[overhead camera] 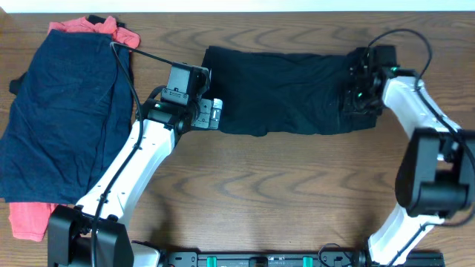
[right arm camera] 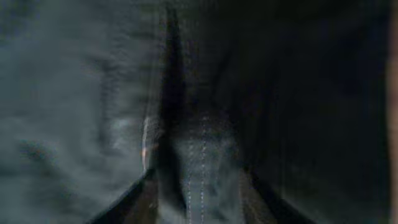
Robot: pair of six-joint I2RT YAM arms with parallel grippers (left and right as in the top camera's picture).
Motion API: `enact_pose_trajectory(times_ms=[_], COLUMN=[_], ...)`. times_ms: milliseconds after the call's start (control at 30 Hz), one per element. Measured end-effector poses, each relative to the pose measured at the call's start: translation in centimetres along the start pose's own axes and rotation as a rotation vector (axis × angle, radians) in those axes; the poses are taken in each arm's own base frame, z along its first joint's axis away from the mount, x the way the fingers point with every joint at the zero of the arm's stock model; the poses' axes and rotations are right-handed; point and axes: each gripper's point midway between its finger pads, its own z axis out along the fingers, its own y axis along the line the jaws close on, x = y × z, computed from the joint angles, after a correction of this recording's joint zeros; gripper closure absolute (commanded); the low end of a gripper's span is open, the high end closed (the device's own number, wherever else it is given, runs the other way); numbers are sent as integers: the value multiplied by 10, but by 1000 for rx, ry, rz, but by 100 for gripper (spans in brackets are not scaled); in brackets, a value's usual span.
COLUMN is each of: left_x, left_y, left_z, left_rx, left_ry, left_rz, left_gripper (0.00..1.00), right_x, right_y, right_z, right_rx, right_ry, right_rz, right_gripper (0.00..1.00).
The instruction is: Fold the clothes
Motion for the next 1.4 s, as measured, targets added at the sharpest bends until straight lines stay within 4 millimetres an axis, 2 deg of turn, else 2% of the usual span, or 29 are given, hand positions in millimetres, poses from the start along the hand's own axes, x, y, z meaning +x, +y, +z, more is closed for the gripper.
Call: enact_pose_trajectory(times_ms=[200, 267, 367, 600, 767, 867, 967, 1067, 1133, 1233, 1400], left_x=[-4, -8, -17, -52, -78, -90, -97, -103, -101, -85, -48], left_y=[-1, -1, -2, -10, -21, -21, -11, -1, 1, 0, -14], left_z=[0, 0, -1, -6, -14, -17, -10, 7, 22, 50, 88], left_rx=[4, 6, 9, 57, 133, 160, 162, 184, 205, 226, 278], left_ry=[-18, -31, -68, -213, -317, -362, -361, -334, -300, -222, -85], left_rz=[-1, -2, -5, -46, -91, -126, -191, -254, -277, -290, -133], left_gripper=[2, 2, 2, 2, 2, 2, 2, 2, 2, 2, 2], right_x=[-34, -37, -35, -15, -11, -9, -8, -8, -8, -8, -8], right_y=[19, 23, 25, 23, 22, 21, 21, 21, 21, 21, 21], right_z=[-93, -113, -128, -124, -124, -123, -123, -123, -123, -123, -123], right_rx=[-33, -41, -46, -38, -34, -33, -32, -32, -32, -32, -32], right_ry=[-217, -264, -286, -206, -190, -181, -178, -178, -178, -178, -178], right_rz=[-43, -46, -52, -40, -38, -36, -36, -36, -36, -35, -36], right_gripper=[27, 19, 14, 11, 9, 9, 9, 9, 9, 7, 6])
